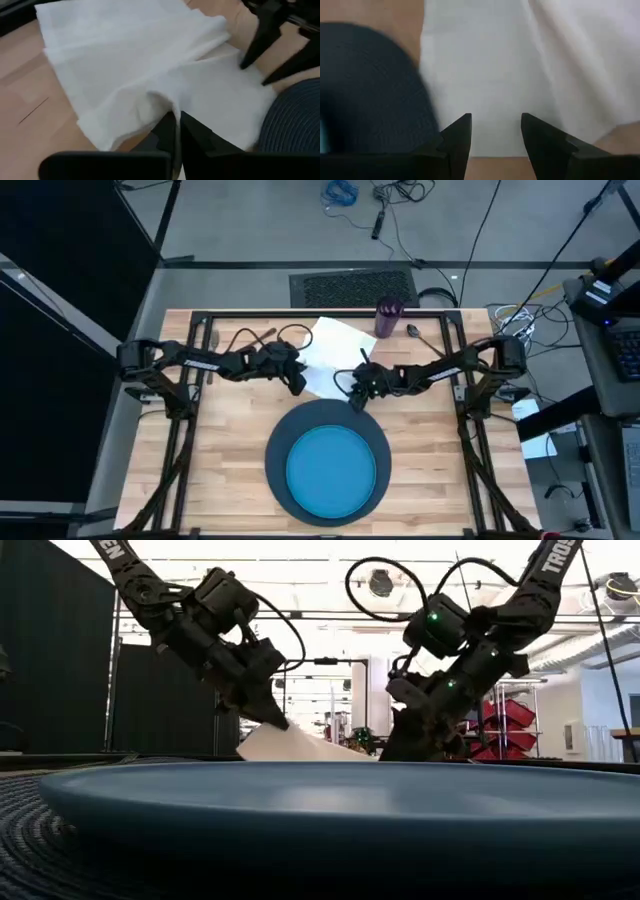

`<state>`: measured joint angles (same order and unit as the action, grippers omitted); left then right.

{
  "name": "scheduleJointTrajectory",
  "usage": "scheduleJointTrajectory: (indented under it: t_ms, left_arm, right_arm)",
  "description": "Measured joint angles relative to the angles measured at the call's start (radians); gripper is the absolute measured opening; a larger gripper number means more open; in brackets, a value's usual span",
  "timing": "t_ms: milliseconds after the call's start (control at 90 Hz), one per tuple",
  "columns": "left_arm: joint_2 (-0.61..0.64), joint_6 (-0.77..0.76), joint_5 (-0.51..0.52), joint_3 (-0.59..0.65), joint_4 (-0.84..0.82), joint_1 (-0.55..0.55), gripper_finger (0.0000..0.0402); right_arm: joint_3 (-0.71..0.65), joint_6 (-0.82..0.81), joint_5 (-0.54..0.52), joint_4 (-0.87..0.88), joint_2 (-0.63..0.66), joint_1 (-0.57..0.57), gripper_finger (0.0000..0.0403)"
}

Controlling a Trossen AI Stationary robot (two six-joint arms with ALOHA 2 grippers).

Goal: Set table place
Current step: Fold the white table napkin

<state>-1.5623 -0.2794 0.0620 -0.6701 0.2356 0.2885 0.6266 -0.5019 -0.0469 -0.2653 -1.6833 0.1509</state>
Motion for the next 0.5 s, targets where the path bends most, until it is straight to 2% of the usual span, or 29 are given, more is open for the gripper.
scheduleJointTrajectory:
  t_ms: [311, 500]
  left_arm:
    - [0.000, 0.000, 0.001, 0.000, 0.000, 0.004, 0.0000]
    - [0.000, 0.005, 0.002, 0.000, -0.001, 0.004, 0.0000]
  right_arm:
    - [0.005, 0.009, -0.044, -0.002, -0.033, -0.009, 0.0156]
    - [0.004, 0.013, -0.087, -0.012, -0.060, -0.009, 0.0129]
